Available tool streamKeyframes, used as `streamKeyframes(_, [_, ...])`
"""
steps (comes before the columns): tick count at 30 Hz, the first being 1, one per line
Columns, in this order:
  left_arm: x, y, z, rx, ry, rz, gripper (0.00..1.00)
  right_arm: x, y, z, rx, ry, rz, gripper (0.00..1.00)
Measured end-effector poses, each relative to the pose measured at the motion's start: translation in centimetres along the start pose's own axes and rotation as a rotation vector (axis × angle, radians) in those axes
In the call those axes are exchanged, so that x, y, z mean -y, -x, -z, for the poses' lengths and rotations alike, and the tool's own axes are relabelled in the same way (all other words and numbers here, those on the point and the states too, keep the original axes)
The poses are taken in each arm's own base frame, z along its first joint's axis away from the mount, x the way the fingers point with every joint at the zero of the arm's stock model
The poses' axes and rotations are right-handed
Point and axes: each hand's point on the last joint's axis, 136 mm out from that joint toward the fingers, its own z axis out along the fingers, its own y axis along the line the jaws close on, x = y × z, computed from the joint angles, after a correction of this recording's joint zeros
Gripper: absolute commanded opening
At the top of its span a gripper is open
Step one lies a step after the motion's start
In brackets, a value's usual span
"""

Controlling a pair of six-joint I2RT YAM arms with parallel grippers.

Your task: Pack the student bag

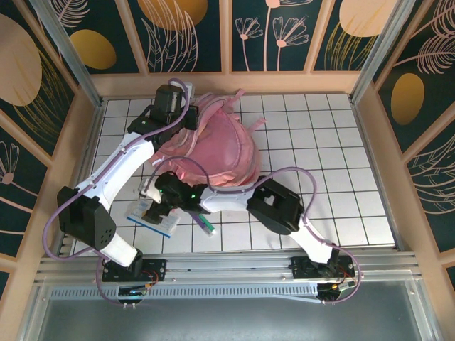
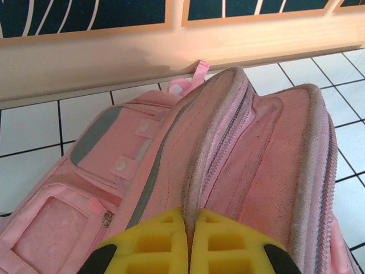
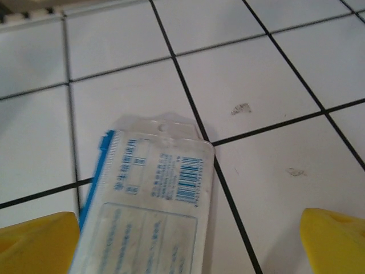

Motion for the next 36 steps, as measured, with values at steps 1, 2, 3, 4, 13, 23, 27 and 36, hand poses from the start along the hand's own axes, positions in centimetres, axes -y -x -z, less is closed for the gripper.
streamKeyframes(1, [0.0,0.0,0.0,0.0,0.0,0.0,0.0,0.1,-0.8,-0.7,-0.023,-0.01,0.001,0.99])
streamKeyframes(2, [0.0,0.0,0.0,0.0,0.0,0.0,0.0,0.2,-1.7,-1.3,-0.048,-0.015,0.0,0.99])
streamKeyframes(3, [0.0,0.0,0.0,0.0,0.0,0.0,0.0,0.2,-2.6,-1.7,-0.071,-0.019,-0.001,0.99])
streamKeyframes(4, [0.0,0.0,0.0,0.0,0.0,0.0,0.0,0.0,-3.3,-2.0,-0.087,-0.014,-0.008,0.99])
streamKeyframes(13, [0.0,0.0,0.0,-0.002,0.0,-0.024,0.0,-0.3,-4.5,-0.5,-0.124,-0.01,0.006,0.99])
streamKeyframes(23, [0.0,-0.2,0.0,-0.009,0.0,-0.052,0.0,-2.2,-6.9,2.9,-0.291,0.154,0.024,0.99])
streamKeyframes(27, [0.0,-0.2,0.0,-0.01,0.0,-0.058,0.0,-2.1,-6.6,4.1,-0.361,0.187,-0.021,0.92])
streamKeyframes(36, [-0.3,-0.3,0.0,-0.014,0.013,-0.091,0.0,-4.1,0.6,6.0,-0.335,0.321,-0.2,0.85])
